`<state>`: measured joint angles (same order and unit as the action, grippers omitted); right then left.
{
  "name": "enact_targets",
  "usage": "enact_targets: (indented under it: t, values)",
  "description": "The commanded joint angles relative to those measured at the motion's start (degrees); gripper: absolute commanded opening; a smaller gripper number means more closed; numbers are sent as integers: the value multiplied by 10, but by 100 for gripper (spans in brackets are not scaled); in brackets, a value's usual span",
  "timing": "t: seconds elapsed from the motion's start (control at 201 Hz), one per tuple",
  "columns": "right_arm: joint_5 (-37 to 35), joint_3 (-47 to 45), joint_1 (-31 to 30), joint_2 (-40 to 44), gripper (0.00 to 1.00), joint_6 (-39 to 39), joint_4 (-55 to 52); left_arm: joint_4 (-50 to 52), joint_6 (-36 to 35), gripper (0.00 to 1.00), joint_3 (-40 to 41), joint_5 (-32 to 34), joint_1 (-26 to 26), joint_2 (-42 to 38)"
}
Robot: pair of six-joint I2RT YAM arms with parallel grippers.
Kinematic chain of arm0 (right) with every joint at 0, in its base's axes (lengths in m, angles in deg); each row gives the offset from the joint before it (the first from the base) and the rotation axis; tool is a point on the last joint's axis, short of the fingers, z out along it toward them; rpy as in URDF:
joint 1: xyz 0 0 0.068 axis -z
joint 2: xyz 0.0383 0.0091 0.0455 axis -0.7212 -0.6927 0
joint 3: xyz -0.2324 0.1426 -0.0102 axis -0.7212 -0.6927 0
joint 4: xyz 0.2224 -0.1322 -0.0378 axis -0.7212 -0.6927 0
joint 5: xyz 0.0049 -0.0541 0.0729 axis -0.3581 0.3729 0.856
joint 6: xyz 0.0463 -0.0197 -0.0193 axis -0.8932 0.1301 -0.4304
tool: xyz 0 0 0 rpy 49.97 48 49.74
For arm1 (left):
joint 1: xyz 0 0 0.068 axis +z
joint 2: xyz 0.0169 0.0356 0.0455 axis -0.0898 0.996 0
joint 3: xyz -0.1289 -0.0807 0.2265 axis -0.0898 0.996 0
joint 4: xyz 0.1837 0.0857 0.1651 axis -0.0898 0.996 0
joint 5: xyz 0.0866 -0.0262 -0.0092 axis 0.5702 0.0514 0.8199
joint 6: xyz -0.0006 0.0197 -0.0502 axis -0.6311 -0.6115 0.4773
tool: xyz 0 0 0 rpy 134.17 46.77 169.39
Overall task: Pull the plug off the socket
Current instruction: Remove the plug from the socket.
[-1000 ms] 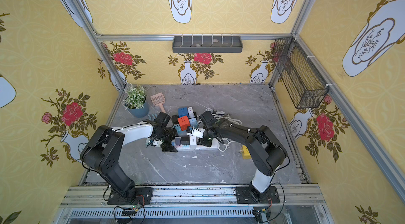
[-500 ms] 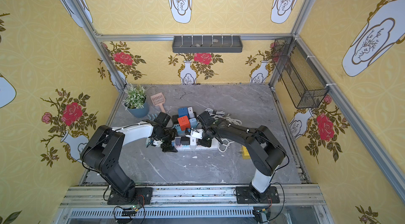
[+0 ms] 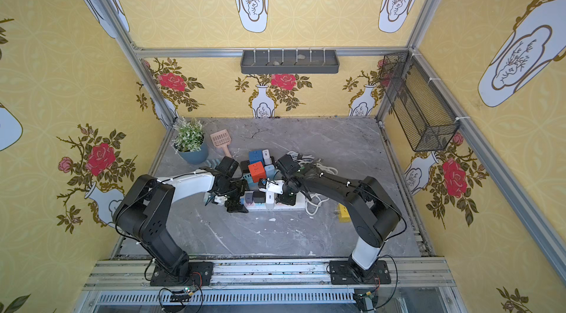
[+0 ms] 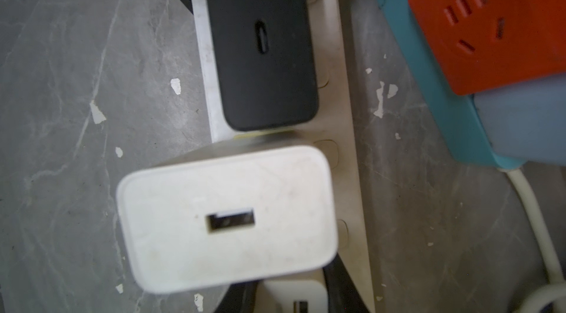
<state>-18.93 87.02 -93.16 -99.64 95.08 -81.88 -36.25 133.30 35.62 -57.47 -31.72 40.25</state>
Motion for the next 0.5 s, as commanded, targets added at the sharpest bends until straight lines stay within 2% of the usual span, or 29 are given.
enact_targets:
  t: [0.0, 0.309, 0.493]
  values:
    - [15, 7, 1, 8, 20, -5, -8, 35, 188, 19, 10, 91, -2, 18]
    - [21, 20, 8, 24, 19, -29, -33, 31, 193, 18, 14, 91, -2, 15]
    - [8, 28, 12, 49, 19, -70, -53, 25, 195, 18, 15, 94, -2, 15]
